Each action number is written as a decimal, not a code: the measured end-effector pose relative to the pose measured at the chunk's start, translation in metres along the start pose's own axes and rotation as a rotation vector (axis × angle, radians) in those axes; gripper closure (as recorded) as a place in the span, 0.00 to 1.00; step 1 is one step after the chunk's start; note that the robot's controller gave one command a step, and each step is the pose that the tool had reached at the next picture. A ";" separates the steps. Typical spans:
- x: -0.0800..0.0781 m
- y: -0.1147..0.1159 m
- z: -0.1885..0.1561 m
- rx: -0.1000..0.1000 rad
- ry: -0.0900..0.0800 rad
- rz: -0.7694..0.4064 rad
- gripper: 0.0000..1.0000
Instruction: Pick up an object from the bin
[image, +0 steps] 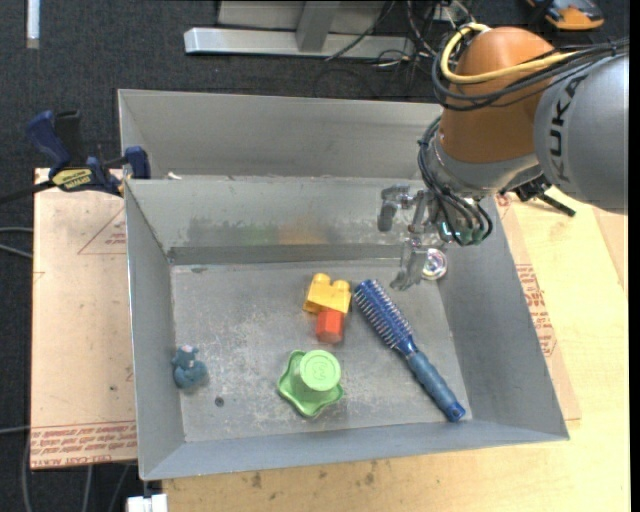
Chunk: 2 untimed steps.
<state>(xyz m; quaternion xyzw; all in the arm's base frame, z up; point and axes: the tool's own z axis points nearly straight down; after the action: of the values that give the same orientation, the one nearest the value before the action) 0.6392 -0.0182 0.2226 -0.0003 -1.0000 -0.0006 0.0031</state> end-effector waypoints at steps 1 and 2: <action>0.024 -0.025 0.144 -0.003 -0.006 -0.270 0.00; 0.020 -0.026 0.139 0.001 -0.019 -0.270 1.00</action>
Offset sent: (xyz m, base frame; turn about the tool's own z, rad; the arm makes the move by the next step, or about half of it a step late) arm -0.0263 -0.0267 -0.1470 -0.2756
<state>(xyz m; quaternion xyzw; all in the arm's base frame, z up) 0.6183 -0.0439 0.0835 0.1341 -0.9909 -0.0005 -0.0065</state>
